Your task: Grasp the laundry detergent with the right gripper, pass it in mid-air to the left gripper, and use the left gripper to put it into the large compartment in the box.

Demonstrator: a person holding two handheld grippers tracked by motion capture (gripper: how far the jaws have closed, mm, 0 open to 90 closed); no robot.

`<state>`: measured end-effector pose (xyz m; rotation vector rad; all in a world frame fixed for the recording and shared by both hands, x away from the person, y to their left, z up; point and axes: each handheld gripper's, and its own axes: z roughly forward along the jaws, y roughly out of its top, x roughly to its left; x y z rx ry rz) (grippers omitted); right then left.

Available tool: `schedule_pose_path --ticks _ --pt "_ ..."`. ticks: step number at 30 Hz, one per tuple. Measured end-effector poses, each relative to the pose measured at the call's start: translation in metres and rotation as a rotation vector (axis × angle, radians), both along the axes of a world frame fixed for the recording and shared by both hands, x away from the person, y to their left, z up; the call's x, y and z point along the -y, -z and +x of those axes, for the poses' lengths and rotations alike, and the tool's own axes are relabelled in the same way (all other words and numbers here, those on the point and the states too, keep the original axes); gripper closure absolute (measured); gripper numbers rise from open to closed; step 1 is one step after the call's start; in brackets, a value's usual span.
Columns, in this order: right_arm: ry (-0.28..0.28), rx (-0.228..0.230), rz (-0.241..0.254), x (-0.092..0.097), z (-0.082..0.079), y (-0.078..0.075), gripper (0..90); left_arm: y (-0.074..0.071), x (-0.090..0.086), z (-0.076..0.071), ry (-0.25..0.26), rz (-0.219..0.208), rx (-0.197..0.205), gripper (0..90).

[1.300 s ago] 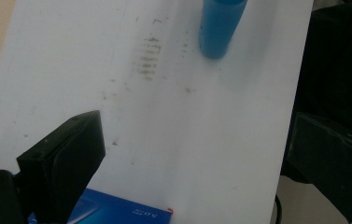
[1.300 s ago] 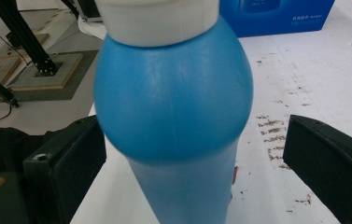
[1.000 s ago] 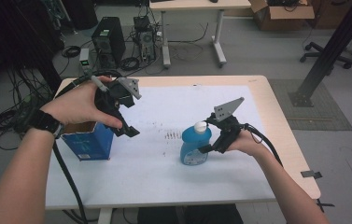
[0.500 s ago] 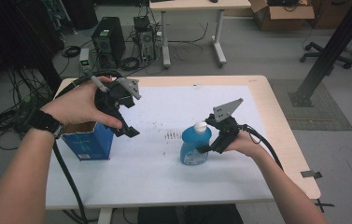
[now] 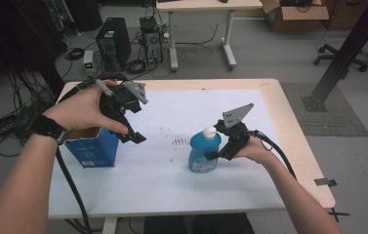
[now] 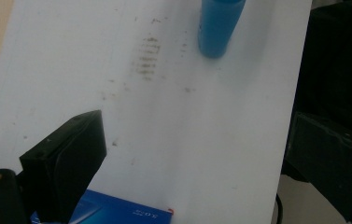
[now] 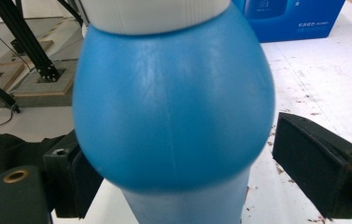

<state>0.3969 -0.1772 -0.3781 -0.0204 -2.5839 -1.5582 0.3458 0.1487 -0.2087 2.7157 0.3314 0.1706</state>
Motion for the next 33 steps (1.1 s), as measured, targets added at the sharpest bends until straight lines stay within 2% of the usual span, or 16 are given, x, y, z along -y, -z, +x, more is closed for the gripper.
schedule_pose_path --ticks 12,33 --pt "-0.012 0.004 0.004 -0.0012 -0.0007 0.0004 15.6 -0.001 0.001 -0.0001 0.002 -0.001 0.003 5.4" --pt "-0.037 0.018 0.004 -0.0007 -0.0018 0.0018 25.3 -0.0018 0.001 -0.0003 0.003 0.001 0.002 5.5"
